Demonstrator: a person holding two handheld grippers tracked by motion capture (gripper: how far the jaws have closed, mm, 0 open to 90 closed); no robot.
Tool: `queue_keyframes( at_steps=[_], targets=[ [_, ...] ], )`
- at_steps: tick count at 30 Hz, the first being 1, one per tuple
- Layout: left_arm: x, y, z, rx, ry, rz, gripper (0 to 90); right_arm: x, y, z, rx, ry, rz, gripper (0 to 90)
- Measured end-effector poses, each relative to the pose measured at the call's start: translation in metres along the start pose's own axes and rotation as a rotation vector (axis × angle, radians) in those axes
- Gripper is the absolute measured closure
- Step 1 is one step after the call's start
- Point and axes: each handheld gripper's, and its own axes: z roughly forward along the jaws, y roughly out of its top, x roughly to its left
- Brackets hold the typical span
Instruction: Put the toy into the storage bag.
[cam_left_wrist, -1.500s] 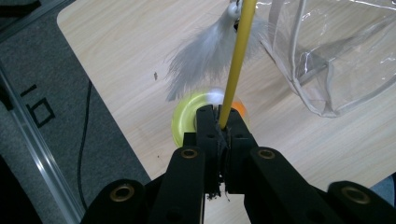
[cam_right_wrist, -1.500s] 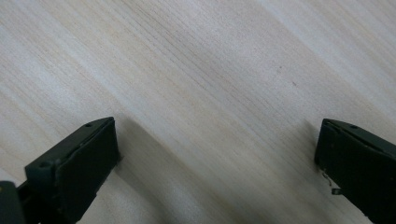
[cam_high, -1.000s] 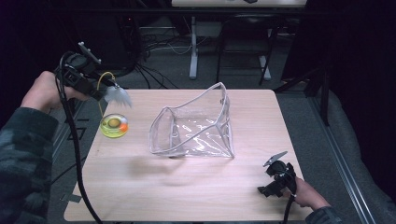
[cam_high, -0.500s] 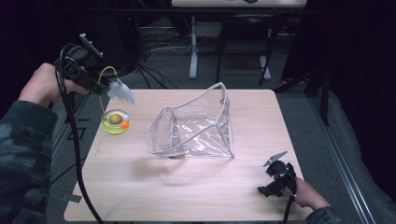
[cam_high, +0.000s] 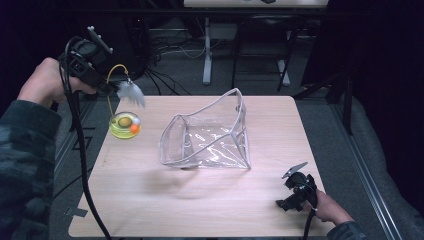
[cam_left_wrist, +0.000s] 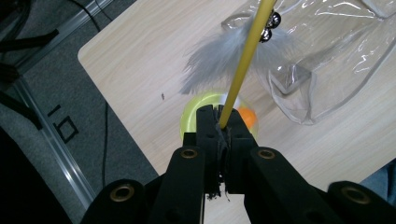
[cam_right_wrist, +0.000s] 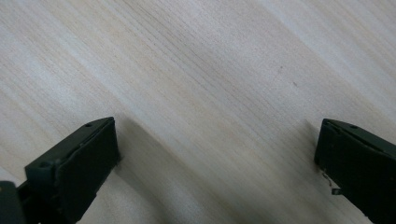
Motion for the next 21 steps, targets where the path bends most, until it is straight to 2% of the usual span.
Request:
queue_keyframes(
  at_steps=[12, 21],
  targets=[
    [-0.007, 0.013, -0.012, -0.014, 0.008, 0.033, 87.9, 0.0, 0.0, 0.0, 0.005, -0.006, -0.004, 0.0],
    [-0.017, 0.029, -0.016, -0.012, 0.006, 0.069, 87.8, 0.0, 0.0, 0.0, 0.004, -0.003, -0.005, 0.0]
  ],
)
